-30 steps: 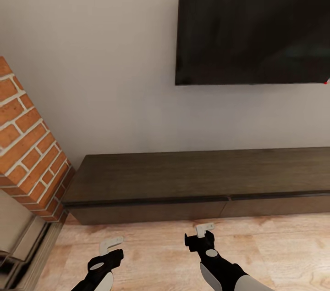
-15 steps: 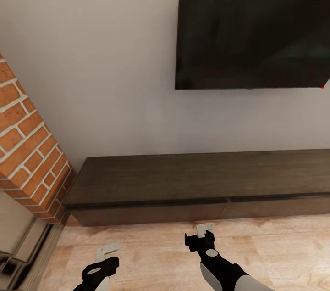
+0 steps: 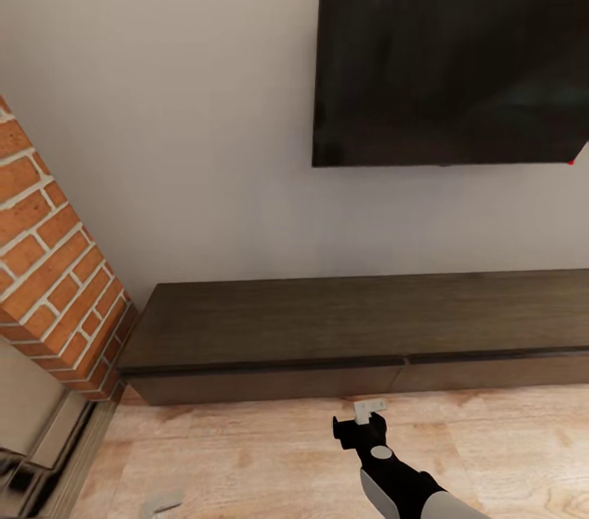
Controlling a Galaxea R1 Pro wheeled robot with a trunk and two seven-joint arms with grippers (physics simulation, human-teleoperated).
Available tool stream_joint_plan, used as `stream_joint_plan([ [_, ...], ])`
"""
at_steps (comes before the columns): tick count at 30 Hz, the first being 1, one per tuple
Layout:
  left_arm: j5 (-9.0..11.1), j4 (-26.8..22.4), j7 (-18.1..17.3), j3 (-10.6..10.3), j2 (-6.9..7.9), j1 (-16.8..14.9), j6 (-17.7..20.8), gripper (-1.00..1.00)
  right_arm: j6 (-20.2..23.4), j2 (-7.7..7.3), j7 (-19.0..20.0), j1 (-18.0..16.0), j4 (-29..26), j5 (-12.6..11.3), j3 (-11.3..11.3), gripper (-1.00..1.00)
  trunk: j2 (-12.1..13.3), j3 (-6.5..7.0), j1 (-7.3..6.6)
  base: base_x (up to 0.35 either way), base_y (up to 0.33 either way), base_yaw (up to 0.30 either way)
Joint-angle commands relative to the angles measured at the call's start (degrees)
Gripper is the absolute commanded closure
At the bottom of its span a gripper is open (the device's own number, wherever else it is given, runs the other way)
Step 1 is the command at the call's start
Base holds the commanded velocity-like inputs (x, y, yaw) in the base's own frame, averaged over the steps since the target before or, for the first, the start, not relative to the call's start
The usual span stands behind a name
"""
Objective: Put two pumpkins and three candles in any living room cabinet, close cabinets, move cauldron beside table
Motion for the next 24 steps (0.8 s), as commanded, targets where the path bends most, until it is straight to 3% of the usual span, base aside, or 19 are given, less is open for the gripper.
stream_joint_plan([
  [1,0.19,1.68,-0.82,-0.51,0.13,-0.03,0.23,-1.00,-0.35,-0.07,-0.37,-0.06,0.14,-0.63,0.48,-1.00,0.39,0.14,-0.23,0.000,0.000,0.000],
  [4,0.18,6.37,-2.97,-0.43,0.30,-0.04,-1.66,-1.00,-0.56,0.05,-0.54,-0.06,1.58,-0.69,0.47,-1.00,1.59,0.68,-0.89,0.000,0.000,0.000],
  [10,0.43,13.29,-5.16,-0.46,0.39,0.08,-7.52,-1.00,-1.99,0.32,-0.50,0.00,12.30,-0.92,0.30,-1.00,4.00,1.76,-2.20,0.000,0.000,0.000],
  [12,0.48,14.72,-6.75,-0.52,0.39,0.16,-8.04,-1.00,-3.77,0.32,-0.48,0.60,15.07,-2.37,-0.03,-1.00,4.80,2.12,-2.64,0.000,0.000,0.000],
  [14,0.52,16.32,-7.84,-0.61,0.32,0.20,-8.28,-1.00,-5.36,0.22,-0.39,2.15,16.78,-5.58,-0.25,-1.00,5.60,2.47,-3.08,0.000,0.000,0.000],
  [17,0.62,17.08,-8.23,-0.67,0.31,0.41,-8.30,-1.00,-5.99,0.14,-0.36,4.02,17.49,-8.56,-0.38,-1.00,6.81,3.01,-3.74,0.000,0.000,0.000],
  [24,0.65,20.56,-8.59,-0.69,-0.26,0.76,-7.74,-1.00,-6.17,0.30,-0.46,6.57,19.02,-11.48,-0.53,-1.00,9.61,4.27,-5.28,0.000,0.000,0.000],
])
